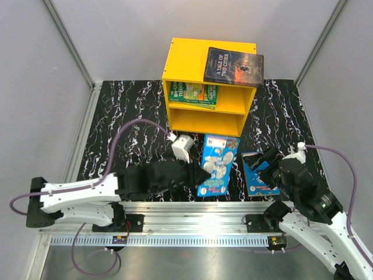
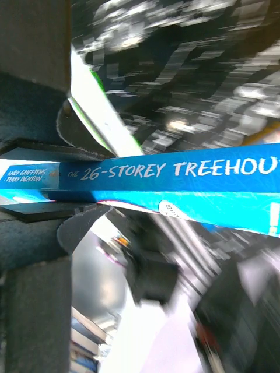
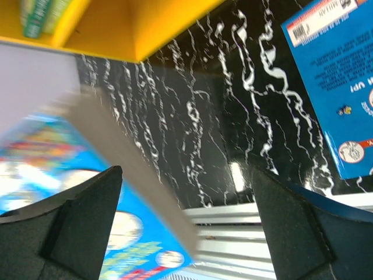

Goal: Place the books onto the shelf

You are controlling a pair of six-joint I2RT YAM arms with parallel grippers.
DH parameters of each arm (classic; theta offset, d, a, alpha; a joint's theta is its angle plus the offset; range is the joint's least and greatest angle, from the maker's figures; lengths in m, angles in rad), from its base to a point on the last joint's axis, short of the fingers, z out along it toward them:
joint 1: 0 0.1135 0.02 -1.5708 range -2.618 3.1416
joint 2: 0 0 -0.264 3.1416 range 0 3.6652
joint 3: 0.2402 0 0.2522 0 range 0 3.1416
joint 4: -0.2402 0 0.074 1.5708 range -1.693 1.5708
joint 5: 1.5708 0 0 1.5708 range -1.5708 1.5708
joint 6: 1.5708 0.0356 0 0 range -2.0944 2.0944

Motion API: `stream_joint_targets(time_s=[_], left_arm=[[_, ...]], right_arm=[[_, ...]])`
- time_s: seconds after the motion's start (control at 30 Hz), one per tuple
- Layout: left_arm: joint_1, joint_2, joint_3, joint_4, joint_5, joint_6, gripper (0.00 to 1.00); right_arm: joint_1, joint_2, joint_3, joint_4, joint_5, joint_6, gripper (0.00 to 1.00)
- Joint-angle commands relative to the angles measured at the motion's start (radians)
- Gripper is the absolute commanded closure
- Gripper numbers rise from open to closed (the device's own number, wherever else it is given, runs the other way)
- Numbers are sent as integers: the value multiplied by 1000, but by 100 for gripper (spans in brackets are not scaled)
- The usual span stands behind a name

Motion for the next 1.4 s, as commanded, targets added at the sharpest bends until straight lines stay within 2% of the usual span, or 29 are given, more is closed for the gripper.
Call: stream_joint_targets(time_s=[0.0,0.1,0.23,0.27,0.37,0.6,0.63,0.67,0.73,0.87,0.97,1.0,1.03,1.13,1.23,1.27,1.37], left_arm=[[79,-41,208,26,-89,253,100],[168,16,339,130,-51,278,100],[204,82,400,412,-158,251,100],[205,92,382,592,-228,241,100],[221,183,359,949,-357,198,100],[281,644,791,1119,-414,27,100],[282,690,913,1126,-442,19,100],[281,782,973,1109,-509,11,100],[279,858,1157,1075,-566,23,100],[282,1013,1362,960,-710,2,99],[287,1048,1400,925,-758,-33,89],[287,1050,1400,916,-767,-56,82],[287,1053,1402,907,-773,-64,62],[304,1073,1416,809,-781,-124,43],[337,1074,1385,666,-740,-300,40],[346,1074,1373,664,-703,-343,40],[357,1091,1365,647,-683,-351,37]], right_arm=[[1,-1,60,-10,91,-13,0],[1,3,95,-14,104,-20,0],[1,-33,115,-34,110,-12,0],[3,-46,121,-42,113,-4,0],[1,-99,130,-82,128,6,0],[3,-184,175,-229,168,17,0],[3,-195,180,-241,168,17,0],[1,-198,189,-264,167,20,0],[3,-205,199,-286,162,20,0],[3,-205,239,-342,159,11,0],[1,-205,255,-358,160,0,0],[3,-205,255,-361,162,-3,0],[3,-205,256,-361,160,-6,0],[3,-210,258,-362,156,-7,0],[3,-224,253,-364,150,0,0],[1,-228,252,-370,148,5,0],[3,-250,247,-388,148,19,0]])
